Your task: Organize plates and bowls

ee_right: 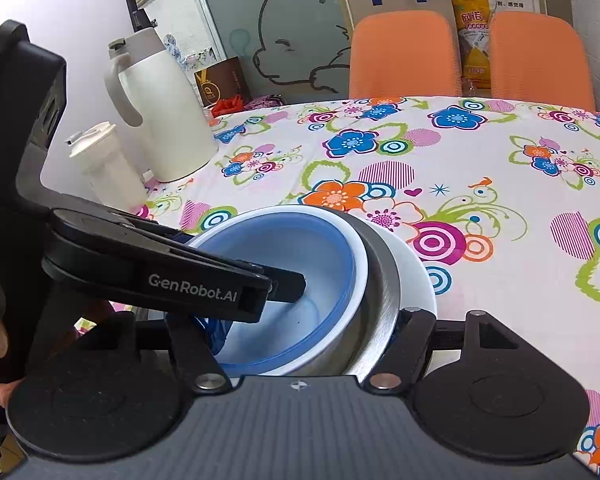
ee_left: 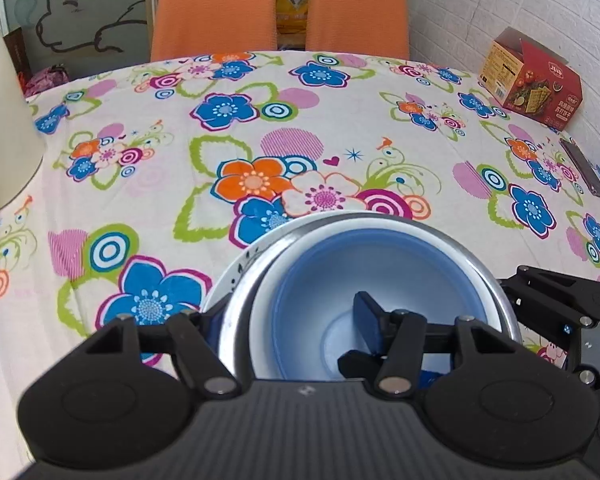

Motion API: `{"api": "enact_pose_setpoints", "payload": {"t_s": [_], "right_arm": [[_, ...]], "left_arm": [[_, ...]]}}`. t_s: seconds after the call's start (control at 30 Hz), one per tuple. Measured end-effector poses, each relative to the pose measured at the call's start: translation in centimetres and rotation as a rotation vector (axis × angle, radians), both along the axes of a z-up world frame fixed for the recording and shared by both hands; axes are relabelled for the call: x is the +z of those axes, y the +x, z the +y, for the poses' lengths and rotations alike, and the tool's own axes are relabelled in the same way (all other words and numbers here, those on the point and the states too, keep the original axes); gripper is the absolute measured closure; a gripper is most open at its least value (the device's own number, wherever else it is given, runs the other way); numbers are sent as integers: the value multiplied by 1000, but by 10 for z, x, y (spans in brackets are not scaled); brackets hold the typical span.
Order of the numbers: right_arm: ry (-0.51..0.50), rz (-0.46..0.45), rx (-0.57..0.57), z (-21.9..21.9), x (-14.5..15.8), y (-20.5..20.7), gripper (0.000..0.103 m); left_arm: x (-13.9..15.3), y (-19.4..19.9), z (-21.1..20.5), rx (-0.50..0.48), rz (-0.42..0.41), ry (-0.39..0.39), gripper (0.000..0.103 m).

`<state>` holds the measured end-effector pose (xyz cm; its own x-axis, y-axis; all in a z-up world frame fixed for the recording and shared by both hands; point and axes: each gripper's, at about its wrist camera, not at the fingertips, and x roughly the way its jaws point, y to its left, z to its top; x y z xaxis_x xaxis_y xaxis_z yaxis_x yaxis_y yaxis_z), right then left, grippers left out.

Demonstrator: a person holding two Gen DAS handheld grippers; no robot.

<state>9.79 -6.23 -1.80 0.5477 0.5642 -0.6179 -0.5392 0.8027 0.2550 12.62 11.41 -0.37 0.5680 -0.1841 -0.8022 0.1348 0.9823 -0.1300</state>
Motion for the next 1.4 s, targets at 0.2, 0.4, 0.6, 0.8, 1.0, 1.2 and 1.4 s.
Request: {"api": "enact_pose_setpoints", "payload": {"t_s": [0.2, 0.4, 0.6, 0.8, 1.0, 1.2, 1.4], "right_arm": [[17, 21, 11, -3, -5, 5, 46], [33, 38, 0, -9, -2, 7, 46], [160, -10, -159, -45, 17, 7, 45], [184, -68, -287, -74, 24, 0, 44], [168, -70, -399, -96, 16, -25, 43], [103, -119, -442, -109, 12, -66, 42], [54, -137, -454, -119, 2, -102, 42]], "left_arm": [[-4, 0, -2, -14, -36, -6, 38], [-1, -6, 2, 5, -98, -32, 22], [27, -12, 19, 89, -219, -74, 8], [41, -33, 12, 124, -254, -92, 8], [34, -84, -16, 147, -254, -116, 8], [30, -137, -54, 140, -287, -41, 8], [12, -177, -84, 129, -319, 61, 8]]}}
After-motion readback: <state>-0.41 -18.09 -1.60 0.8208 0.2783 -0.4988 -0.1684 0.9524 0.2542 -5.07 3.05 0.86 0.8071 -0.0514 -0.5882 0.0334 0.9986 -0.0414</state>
